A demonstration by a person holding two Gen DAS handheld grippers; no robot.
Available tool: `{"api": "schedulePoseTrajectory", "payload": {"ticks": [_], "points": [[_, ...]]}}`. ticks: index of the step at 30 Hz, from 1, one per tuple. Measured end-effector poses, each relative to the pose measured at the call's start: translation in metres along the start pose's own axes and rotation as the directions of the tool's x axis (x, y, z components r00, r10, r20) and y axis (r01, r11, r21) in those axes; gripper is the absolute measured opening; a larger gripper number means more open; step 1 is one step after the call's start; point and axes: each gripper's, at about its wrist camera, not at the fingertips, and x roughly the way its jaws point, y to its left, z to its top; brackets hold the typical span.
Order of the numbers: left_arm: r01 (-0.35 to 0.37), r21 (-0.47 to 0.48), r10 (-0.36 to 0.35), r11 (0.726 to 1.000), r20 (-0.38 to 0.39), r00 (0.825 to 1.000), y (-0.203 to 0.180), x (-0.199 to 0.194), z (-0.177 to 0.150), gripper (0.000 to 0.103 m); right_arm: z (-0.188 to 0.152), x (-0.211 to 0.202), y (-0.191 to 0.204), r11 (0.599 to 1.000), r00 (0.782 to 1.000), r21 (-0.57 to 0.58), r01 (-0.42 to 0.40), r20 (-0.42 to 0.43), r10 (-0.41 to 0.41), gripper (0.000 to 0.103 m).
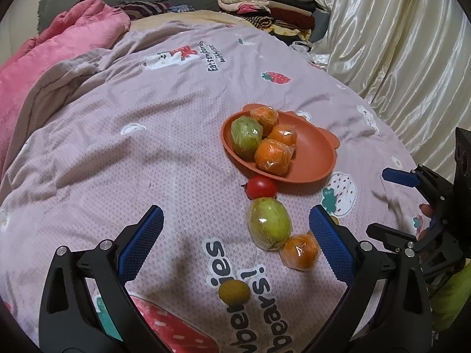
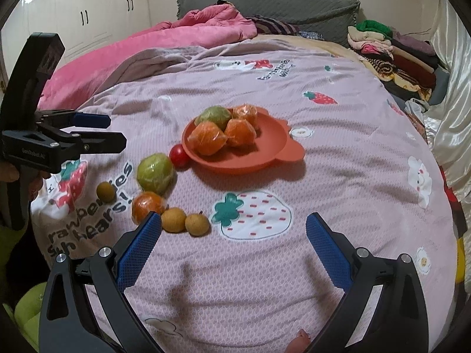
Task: Organize fruits
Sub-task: 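Move both open tools toward the remaining fruits on the duvet, then grasp the large wrapped green pear with the left tool while the right tool approaches small yellow fruits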
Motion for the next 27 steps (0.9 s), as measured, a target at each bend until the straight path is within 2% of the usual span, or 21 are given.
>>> {"api": "schedulePoseTrajectory", "payload": {"ticks": [12, 14, 15, 17, 19, 22, 27], "points": [[0.008, 0.0, -0.008, 1.0, -0.036, 0.999, -0.004, 0.012, -0.008, 0.093, -0.01, 0.011, 0.006, 0.999, 0.999, -0.035, -0.014, -0.032, 0.013, 0.097], [0.009, 0.002, -0.008, 1.0, -0.042, 0.999, -0.006, 0.014, -0.009, 0.093, -0.01, 0.014, 0.007, 0.999, 0.999, -0.044, -0.021, -0.038, 0.019, 0.09], [0.009, 0.003, -0.009, 1.0, -0.045, 0.999, -0.007, 0.015, -0.01, 0.093, -0.011, 0.015, 0.008, 0.999, 0.999, -0.048, -0.026, -0.043, 0.024, 0.08], [0.01, 0.005, -0.01, 1.0, -0.049, 0.999, -0.008, 0.017, -0.01, 0.093, -0.012, 0.02, 0.01, 0.997, 0.998, -0.063, -0.036, -0.056, 0.032, 0.075], [0.01, 0.005, -0.01, 1.0, -0.051, 0.999, -0.007, 0.018, -0.01, 0.093, -0.013, 0.021, 0.012, 0.996, 0.997, -0.077, -0.043, -0.061, 0.038, 0.064], [0.012, 0.004, -0.012, 1.0, -0.052, 0.999, -0.008, 0.019, -0.011, 0.093, -0.013, 0.026, 0.016, 0.993, 0.996, -0.099, -0.061, -0.071, 0.054, 0.054], [0.016, 0.012, -0.016, 1.0, -0.067, 0.998, -0.011, 0.024, -0.012, 0.089, -0.012, 0.036, 0.018, 0.99, 0.994, -0.116, -0.082, -0.082, 0.073, 0.043]]}}
